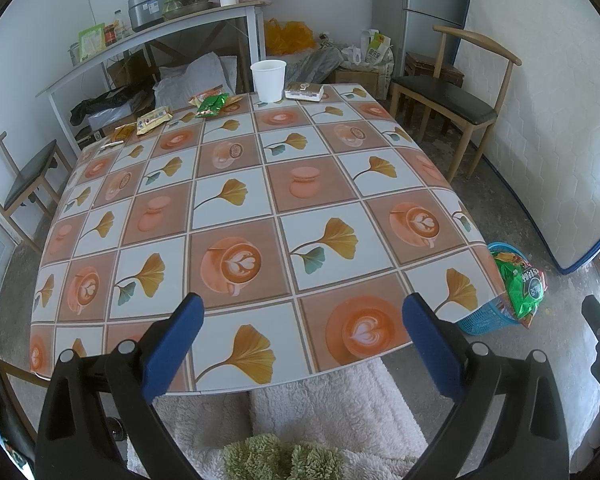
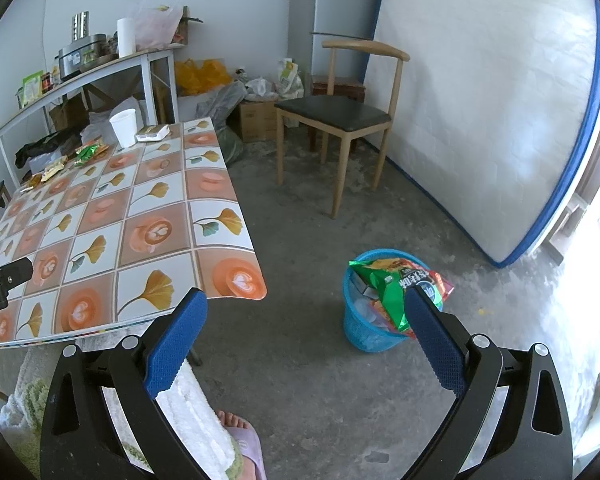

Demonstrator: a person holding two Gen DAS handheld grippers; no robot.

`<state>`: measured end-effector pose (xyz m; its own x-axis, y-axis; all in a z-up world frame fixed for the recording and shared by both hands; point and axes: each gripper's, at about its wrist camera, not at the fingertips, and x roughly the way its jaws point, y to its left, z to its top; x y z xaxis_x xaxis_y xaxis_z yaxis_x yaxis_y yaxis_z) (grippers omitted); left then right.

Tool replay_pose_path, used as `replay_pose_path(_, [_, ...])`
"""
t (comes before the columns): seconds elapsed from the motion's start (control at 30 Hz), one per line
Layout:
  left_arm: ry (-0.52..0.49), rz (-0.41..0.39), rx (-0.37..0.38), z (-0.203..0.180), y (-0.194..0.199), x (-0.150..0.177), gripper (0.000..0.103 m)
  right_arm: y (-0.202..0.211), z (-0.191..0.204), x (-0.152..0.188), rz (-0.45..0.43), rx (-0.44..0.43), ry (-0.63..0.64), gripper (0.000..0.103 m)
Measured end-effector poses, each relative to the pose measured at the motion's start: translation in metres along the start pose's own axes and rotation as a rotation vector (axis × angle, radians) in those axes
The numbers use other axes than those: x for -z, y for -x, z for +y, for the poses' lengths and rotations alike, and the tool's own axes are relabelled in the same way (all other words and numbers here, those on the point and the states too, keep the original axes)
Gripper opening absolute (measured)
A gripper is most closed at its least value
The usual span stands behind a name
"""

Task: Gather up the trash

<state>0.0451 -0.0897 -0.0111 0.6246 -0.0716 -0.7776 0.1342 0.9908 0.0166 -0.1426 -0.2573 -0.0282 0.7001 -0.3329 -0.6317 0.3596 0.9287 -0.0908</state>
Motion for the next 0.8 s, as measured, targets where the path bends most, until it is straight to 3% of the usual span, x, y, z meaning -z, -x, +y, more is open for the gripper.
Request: replay_pose_path(0.8, [0.000, 0.003, 0.000, 0.0005, -0.0003, 0.0000, 0.097, -0.0010, 0.0007, -0.0023, 0.000, -0.003, -0.001, 0.095])
